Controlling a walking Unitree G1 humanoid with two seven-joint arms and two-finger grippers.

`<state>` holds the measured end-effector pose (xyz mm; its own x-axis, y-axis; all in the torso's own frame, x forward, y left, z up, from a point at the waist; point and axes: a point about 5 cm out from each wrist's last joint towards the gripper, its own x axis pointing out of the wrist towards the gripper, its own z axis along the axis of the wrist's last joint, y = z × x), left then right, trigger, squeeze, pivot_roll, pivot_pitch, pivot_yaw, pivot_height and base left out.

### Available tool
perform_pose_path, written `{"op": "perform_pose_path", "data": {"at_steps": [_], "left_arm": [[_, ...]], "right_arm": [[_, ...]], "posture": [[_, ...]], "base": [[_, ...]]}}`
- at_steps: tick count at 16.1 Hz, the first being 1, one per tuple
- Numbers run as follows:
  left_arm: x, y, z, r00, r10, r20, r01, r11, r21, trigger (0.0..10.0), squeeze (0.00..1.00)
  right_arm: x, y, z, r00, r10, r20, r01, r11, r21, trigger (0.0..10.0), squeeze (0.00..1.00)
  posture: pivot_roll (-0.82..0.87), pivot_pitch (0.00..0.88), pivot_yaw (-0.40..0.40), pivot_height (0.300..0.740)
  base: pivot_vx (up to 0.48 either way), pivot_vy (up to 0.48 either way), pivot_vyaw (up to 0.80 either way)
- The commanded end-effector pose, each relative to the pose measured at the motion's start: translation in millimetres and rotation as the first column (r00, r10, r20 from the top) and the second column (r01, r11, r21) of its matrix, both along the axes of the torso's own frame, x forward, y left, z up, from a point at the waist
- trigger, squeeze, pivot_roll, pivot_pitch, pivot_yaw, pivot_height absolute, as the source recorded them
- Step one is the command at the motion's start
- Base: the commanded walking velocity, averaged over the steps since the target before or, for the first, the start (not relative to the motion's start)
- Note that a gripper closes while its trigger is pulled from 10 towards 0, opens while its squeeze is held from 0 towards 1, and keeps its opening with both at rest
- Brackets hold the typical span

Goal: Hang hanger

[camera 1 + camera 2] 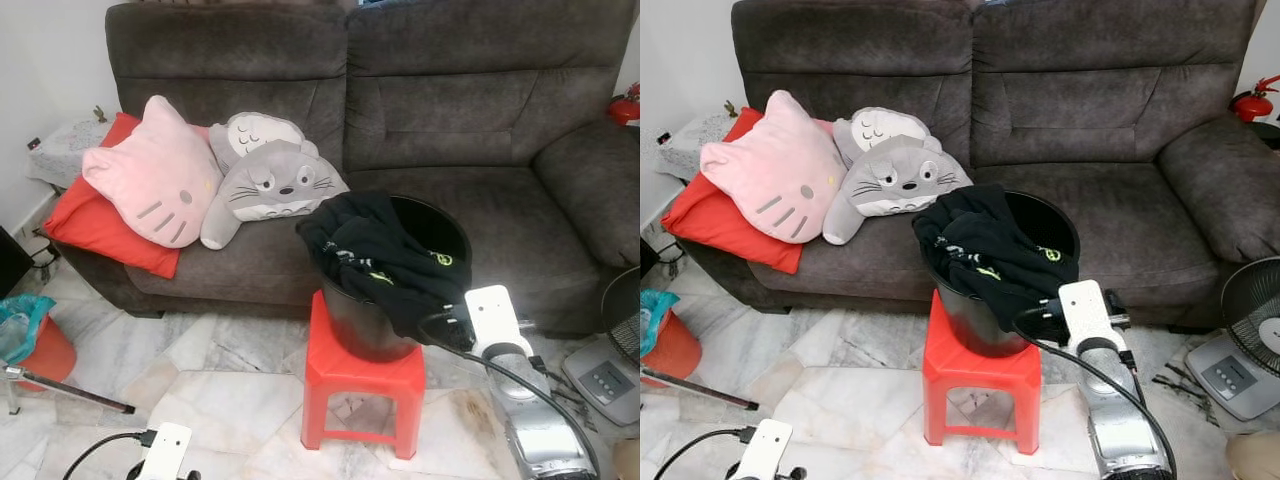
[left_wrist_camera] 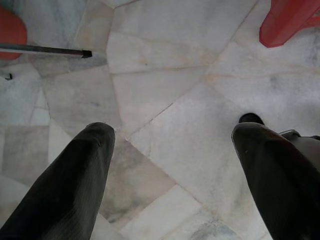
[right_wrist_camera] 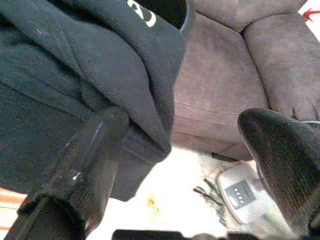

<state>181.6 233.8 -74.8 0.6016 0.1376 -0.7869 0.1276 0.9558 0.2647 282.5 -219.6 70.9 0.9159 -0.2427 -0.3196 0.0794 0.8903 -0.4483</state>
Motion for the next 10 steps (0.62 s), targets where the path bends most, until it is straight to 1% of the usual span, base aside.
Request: {"op": "perform_pose_path", "data": {"at_steps": [1,2,6,10], "left_arm": [[-2.5,4.9,0,1.000,0.000,-0.021,0.000,1.000,0.014,10.0,0.00],[-2.3,5.0,0,1.000,-0.001,-0.020,0.002,1.000,0.015,10.0,0.00],[-1.3,4.8,0,1.000,-0.007,-0.020,0.007,1.000,0.020,10.0,0.00],[-1.1,5.2,0,1.000,-0.007,-0.018,0.008,1.000,0.030,10.0,0.00]], "right_arm": [[2.1,0.4,-1,1.000,0.018,-0.014,-0.018,0.999,-0.040,10.0,0.00],[3.3,0.9,-2,0.999,0.036,-0.018,-0.037,0.998,-0.055,10.0,0.00],[9.0,2.0,-9,0.998,0.054,-0.013,-0.054,0.998,-0.039,10.0,0.00],[19.3,11.8,-8,0.990,0.136,0.043,-0.135,0.990,-0.031,10.0,0.00]], "posture": [[-0.20,0.000,0.071,0.732],[-0.20,0.000,0.071,0.732],[-0.20,0.000,0.074,0.732],[-0.19,0.000,0.075,0.732]], "base": [[0.000,0.000,0.00],[0.000,0.000,0.00],[0.000,0.000,0.00],[0.000,0.000,0.00]]}}
